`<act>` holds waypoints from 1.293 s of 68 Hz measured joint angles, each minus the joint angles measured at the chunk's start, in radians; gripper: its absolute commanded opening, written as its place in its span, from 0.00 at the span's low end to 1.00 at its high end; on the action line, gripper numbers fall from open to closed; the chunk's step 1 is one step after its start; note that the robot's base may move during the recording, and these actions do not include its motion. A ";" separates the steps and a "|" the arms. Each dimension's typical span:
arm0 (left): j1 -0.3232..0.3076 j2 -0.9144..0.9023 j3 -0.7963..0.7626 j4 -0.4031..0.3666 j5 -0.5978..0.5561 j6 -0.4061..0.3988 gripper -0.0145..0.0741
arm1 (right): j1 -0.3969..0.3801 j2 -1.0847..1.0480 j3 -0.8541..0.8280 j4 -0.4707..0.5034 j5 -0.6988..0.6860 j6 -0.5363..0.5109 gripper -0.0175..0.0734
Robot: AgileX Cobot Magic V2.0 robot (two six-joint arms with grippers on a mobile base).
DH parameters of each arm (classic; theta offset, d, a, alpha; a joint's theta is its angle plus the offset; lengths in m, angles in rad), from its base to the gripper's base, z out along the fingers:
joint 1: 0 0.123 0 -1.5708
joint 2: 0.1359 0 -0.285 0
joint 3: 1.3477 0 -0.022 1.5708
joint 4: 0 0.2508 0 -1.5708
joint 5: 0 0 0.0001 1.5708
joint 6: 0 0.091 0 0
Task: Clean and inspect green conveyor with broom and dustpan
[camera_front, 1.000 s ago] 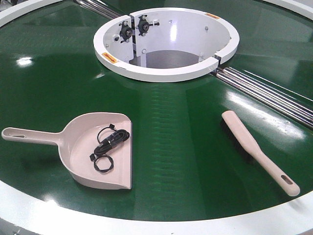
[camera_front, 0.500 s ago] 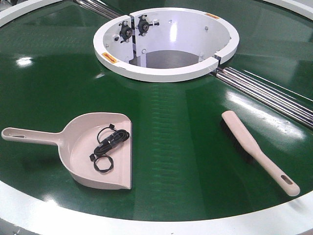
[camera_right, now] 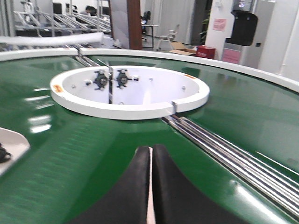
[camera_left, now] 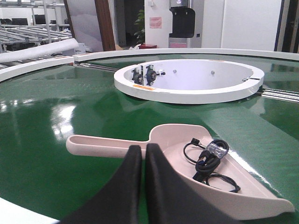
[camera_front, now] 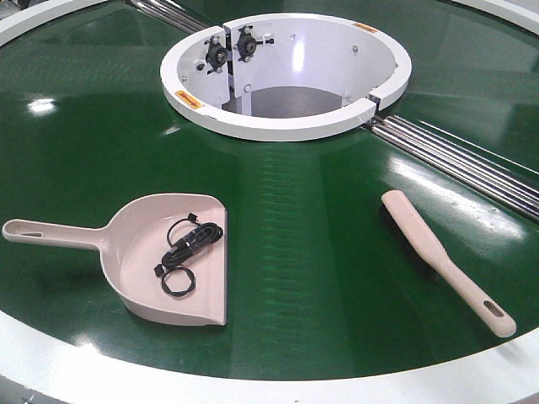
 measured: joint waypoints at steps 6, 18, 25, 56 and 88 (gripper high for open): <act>0.000 0.000 0.000 0.000 0.000 0.000 0.16 | 0.000 0.000 0.037 -0.130 -0.047 0.114 0.18; 0.000 0.000 0.000 0.000 0.000 0.000 0.16 | 0.000 -0.019 0.144 -0.218 -0.127 0.210 0.18; 0.000 0.000 0.000 0.000 0.000 0.000 0.16 | 0.000 -0.070 0.206 -0.221 -0.156 0.223 0.18; 0.000 0.000 0.000 0.000 0.000 0.000 0.16 | -0.059 -0.148 0.257 -0.229 -0.175 0.285 0.18; 0.000 0.000 0.000 0.000 0.000 0.000 0.16 | -0.059 -0.148 0.257 -0.232 -0.174 0.287 0.18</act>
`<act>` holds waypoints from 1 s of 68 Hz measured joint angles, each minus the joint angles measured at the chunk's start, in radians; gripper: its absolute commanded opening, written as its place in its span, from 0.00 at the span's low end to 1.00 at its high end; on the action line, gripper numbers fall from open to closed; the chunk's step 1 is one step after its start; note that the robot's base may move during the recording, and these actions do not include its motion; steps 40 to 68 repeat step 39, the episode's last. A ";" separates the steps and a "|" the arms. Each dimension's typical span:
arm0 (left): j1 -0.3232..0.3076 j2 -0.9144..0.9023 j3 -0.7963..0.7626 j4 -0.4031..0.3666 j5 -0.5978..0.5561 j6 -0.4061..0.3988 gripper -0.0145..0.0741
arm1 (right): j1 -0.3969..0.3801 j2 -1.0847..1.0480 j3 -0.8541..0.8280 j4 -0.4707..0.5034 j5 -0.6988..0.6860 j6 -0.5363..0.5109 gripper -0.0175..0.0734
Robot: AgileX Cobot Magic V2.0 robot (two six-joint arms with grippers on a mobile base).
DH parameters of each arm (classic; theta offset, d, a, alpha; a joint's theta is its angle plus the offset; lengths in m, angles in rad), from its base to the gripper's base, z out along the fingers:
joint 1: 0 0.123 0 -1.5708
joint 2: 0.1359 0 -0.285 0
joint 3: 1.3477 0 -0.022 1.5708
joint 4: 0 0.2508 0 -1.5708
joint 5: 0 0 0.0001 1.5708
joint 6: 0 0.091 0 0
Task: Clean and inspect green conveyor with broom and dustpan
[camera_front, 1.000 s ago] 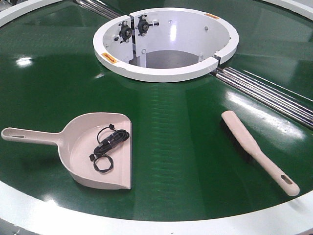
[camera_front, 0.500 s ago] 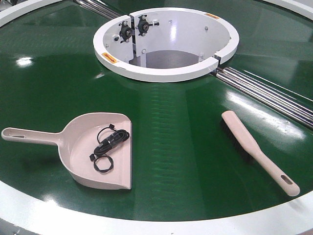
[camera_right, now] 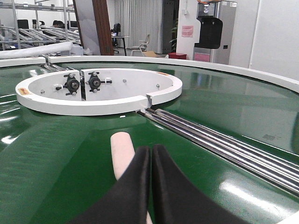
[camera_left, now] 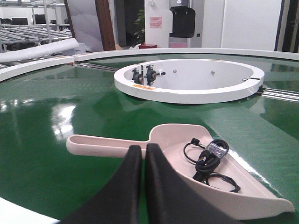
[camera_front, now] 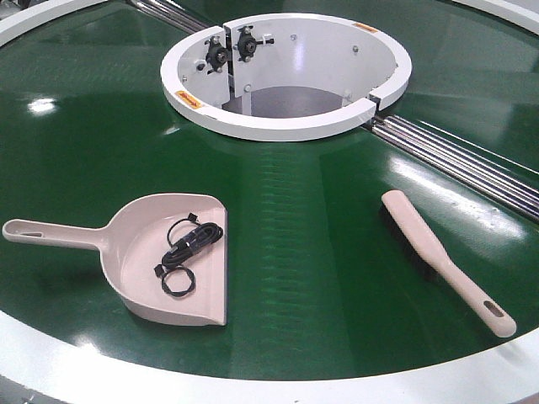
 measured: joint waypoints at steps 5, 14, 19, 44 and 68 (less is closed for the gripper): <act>0.000 0.000 0.000 0.000 0.000 0.000 0.16 | 0.000 0.000 0.000 0.000 0.000 0.001 0.18; 0.000 0.000 0.000 0.000 0.000 0.000 0.16 | 0.000 0.000 0.000 0.000 0.000 0.002 0.18; 0.000 0.000 0.000 0.000 0.000 0.000 0.16 | 0.000 0.000 0.000 0.000 0.000 0.002 0.18; 0.000 0.000 0.000 0.000 0.000 0.000 0.16 | 0.000 0.000 0.000 0.000 0.000 0.002 0.18; 0.000 0.000 0.000 0.000 0.000 0.000 0.16 | 0.000 0.000 0.000 0.000 0.000 0.002 0.18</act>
